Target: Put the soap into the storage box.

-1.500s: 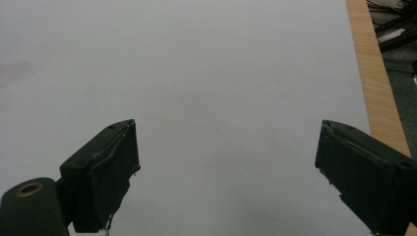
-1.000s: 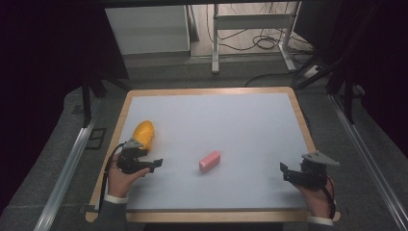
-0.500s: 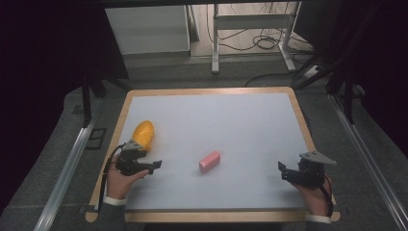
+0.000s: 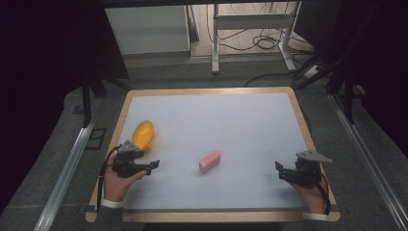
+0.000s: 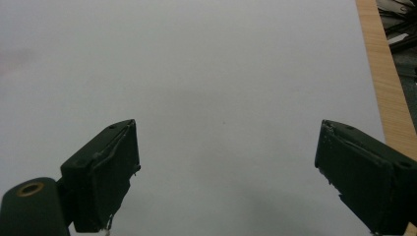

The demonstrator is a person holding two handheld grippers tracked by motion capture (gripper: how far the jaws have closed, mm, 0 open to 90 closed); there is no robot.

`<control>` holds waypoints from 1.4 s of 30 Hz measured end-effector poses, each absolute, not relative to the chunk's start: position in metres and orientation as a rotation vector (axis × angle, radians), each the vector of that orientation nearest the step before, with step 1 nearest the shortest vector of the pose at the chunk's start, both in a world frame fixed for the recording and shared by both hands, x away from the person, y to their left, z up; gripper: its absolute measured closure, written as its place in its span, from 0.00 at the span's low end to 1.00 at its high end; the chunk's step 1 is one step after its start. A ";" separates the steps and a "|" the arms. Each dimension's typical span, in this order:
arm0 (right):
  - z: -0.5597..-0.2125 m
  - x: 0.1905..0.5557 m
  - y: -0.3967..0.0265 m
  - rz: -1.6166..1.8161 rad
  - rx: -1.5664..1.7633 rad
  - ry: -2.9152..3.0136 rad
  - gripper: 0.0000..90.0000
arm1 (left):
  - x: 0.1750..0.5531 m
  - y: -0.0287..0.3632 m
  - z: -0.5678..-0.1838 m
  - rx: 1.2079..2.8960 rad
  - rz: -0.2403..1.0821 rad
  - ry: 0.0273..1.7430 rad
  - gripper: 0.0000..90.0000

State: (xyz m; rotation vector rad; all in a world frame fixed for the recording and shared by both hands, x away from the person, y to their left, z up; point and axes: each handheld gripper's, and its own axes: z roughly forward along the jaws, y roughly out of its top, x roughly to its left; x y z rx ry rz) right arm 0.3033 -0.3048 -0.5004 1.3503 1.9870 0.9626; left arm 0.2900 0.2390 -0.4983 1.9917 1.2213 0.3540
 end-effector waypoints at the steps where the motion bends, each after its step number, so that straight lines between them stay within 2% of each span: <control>1: -0.500 0.303 -0.305 0.964 1.352 1.985 0.10 | 0.290 0.238 -0.497 2.000 0.351 1.221 0.26; 21: -0.497 0.301 -0.311 0.962 1.361 1.960 0.10 | 0.290 0.219 -0.461 2.027 0.316 1.149 0.27; 42: -0.499 0.301 -0.310 0.949 1.355 1.972 0.10 | 0.303 0.181 -0.454 2.106 0.274 1.061 0.27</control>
